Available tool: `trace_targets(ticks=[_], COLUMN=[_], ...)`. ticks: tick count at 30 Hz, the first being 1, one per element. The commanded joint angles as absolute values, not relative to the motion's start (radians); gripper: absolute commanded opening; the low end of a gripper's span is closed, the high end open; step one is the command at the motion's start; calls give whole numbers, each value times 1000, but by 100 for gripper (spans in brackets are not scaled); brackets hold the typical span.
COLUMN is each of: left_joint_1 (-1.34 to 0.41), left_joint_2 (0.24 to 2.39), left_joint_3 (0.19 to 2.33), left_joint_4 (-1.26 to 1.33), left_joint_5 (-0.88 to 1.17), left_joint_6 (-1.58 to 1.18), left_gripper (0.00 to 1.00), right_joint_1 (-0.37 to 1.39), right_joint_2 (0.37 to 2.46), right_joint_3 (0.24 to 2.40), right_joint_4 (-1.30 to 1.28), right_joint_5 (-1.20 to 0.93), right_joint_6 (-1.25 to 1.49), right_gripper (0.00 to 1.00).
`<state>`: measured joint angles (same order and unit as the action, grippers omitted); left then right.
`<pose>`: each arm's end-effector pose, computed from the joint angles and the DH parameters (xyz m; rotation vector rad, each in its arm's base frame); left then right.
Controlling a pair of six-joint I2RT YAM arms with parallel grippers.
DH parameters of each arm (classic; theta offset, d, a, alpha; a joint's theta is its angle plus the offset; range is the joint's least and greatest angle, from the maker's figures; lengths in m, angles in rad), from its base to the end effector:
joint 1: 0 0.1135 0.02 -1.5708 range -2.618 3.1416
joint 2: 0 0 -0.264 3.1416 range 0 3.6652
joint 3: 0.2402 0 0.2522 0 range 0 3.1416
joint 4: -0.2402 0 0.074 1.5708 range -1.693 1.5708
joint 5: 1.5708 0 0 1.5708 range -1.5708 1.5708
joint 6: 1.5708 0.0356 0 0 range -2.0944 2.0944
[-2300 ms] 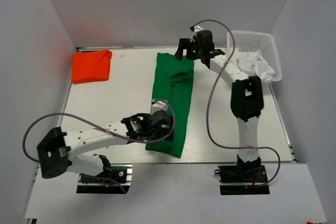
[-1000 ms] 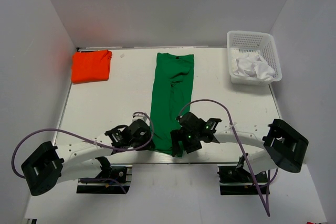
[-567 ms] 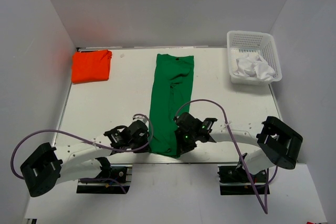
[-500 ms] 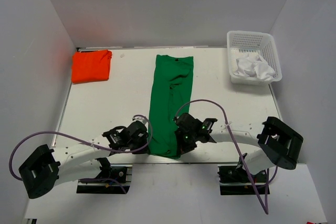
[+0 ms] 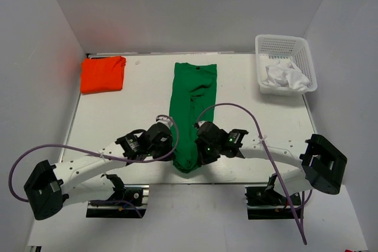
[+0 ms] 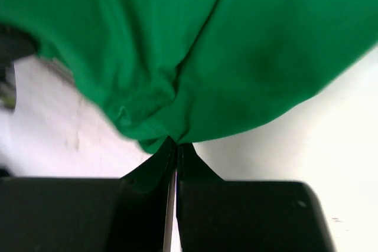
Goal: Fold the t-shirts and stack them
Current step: Grab the bottom of the folded rectangular tshirt with both arms, then fold the folded rectangular tshirt in 1/3 of the way
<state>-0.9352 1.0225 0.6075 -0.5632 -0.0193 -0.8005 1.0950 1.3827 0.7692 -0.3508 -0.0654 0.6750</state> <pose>0.1145 -0.1541 0.2040 0.1725 2.6739 -0.6074 0.1206 0.2392 0.1909 -0.5938 2.6524 0.7145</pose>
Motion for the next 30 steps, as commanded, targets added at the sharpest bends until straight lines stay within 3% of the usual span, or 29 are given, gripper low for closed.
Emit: trace_targets(ticks=[1,9,30], left_joint_1=[-936,-882,-641], left_joint_2=[1102,1253,1554], left_joint_3=[701,828,1175], left_joint_4=[-604,-563,-337], left_joint_5=[-148,-325,-281], left_joint_6=[-761,-785,-638], left_gripper=[0,0,0], right_joint_1=[1071,945,672], right_joint_2=[1359,1419,1607], right_joint_3=[848,954,1216], right_joint_4=[-400,-440,-325], right_joint_5=[136,232,192], right_joint_6=[663,592,434], right_gripper=[0,0,0])
